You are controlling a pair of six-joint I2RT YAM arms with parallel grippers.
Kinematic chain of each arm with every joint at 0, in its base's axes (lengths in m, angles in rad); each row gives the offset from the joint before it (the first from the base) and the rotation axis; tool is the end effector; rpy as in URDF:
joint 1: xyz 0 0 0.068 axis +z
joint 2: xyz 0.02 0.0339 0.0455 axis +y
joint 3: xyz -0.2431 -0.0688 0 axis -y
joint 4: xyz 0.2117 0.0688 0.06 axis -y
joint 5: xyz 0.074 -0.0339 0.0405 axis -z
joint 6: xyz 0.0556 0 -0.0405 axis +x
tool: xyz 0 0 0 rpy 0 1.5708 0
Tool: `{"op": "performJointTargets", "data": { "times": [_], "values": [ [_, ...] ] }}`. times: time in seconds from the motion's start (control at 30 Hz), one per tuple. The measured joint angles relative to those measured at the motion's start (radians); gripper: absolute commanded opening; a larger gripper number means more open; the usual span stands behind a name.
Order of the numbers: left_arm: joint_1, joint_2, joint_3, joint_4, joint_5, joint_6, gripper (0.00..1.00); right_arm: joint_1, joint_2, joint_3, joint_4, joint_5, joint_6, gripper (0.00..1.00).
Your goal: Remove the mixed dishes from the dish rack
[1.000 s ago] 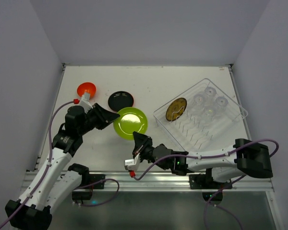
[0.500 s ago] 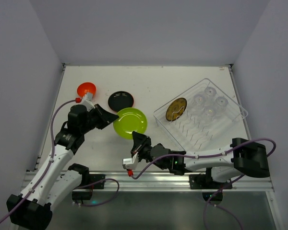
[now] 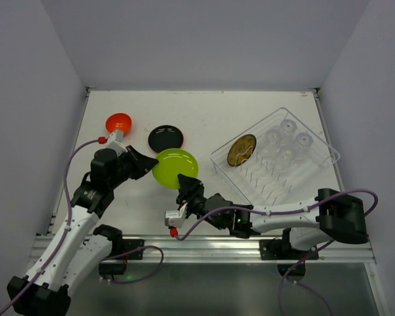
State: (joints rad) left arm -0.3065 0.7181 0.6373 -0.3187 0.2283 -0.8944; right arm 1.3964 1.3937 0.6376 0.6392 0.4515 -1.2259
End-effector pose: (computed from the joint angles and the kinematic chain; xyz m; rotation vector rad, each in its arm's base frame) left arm 0.1591 -0.0635 0.2663 -0.4545 2.0513 -0.9833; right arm 0.0752 0.2868 0.2367 -1.5064 0.7485 -0.2523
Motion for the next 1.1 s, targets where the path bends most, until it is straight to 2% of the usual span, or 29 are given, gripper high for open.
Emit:
{"op": "performJointTargets", "data": {
  "times": [0.17,0.27,0.3,0.4,0.47,0.57,0.7,0.8,0.9,0.97,1.1],
  "values": [
    [-0.003,-0.042,-0.017,-0.011,-0.048,-0.022,0.00,-0.005,-0.023,0.002,0.013,-0.027,0.061,0.52],
    [-0.003,-0.067,-0.024,-0.011,-0.076,-0.040,0.00,-0.007,-0.056,-0.004,0.018,-0.047,0.096,0.68],
    [-0.003,-0.074,-0.026,-0.011,-0.091,-0.047,0.00,-0.008,-0.070,-0.009,0.021,-0.052,0.108,0.78],
    [-0.003,-0.082,-0.028,-0.012,-0.139,-0.068,0.00,-0.011,-0.127,-0.039,0.022,-0.074,0.153,0.95],
    [-0.003,-0.071,-0.028,-0.012,-0.176,-0.087,0.00,-0.012,-0.182,-0.064,0.011,-0.087,0.209,0.98],
    [-0.003,-0.028,-0.027,0.006,-0.228,-0.111,0.00,-0.020,-0.272,-0.070,-0.050,-0.111,0.317,0.99],
    [-0.003,0.101,-0.001,0.050,-0.293,-0.122,0.00,-0.080,-0.388,-0.019,-0.188,-0.118,0.585,0.99],
    [-0.001,0.211,0.033,0.099,-0.347,-0.124,0.00,-0.256,-0.407,0.135,-0.386,-0.111,0.889,0.99],
    [0.016,0.320,0.063,0.198,-0.380,-0.107,0.00,-0.476,-0.433,0.233,-0.501,-0.102,1.160,0.99],
    [0.035,0.394,0.079,0.274,-0.391,-0.092,0.00,-0.555,-0.480,0.229,-0.553,-0.095,1.281,0.99],
    [0.097,0.563,0.108,0.431,-0.385,-0.058,0.00,-0.615,-0.616,0.166,-0.624,-0.084,1.458,0.99]
  ]
}}
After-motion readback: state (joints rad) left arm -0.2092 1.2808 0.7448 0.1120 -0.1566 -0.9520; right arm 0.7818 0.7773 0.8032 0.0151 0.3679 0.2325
